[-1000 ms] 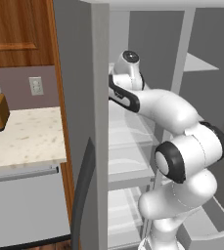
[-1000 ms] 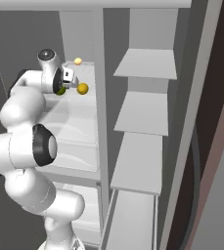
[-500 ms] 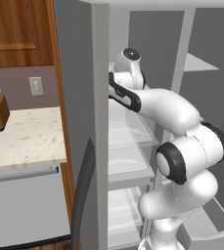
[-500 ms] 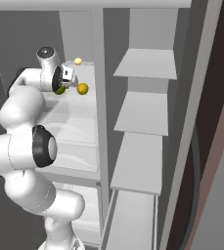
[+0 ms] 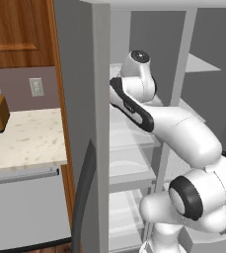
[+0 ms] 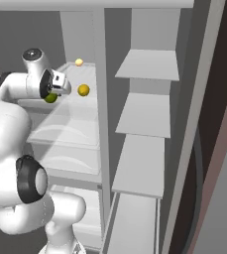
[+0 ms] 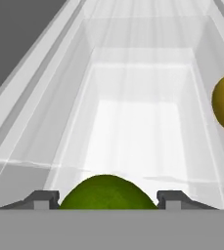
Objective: Take the lime and lemon from the fridge shelf and place them in the freezer drawer to begin freezing them.
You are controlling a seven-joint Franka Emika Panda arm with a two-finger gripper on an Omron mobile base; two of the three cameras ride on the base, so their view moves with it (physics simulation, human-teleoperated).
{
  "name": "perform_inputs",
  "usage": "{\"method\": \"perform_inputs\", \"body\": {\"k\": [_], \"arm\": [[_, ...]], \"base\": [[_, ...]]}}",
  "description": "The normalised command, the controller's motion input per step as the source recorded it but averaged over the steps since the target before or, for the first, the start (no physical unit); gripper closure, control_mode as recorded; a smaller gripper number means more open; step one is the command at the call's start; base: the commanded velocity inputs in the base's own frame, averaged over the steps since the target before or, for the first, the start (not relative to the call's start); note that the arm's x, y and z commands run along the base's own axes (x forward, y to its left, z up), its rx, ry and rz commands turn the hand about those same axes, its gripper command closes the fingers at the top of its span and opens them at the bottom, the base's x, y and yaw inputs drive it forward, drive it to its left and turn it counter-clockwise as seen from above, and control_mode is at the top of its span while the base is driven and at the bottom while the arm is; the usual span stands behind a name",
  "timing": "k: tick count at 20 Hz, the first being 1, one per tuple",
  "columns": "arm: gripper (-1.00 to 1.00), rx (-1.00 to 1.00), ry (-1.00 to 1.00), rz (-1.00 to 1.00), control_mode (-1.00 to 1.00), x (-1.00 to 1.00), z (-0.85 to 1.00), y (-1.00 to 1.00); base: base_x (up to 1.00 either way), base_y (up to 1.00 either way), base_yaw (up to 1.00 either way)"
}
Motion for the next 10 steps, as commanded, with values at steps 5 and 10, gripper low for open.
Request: {"method": "perform_inputs", "body": {"k": [5, 10], "arm": [[1.0, 0.0, 0.07, -0.04, -1.0, -1.0, 0.0, -0.09], [1.0, 0.0, 0.12, -0.07, -1.0, -1.0, -0.19, -0.37]], "base": [[0.0, 0.0, 0.0], [0.0, 0.0, 0.0]]}}
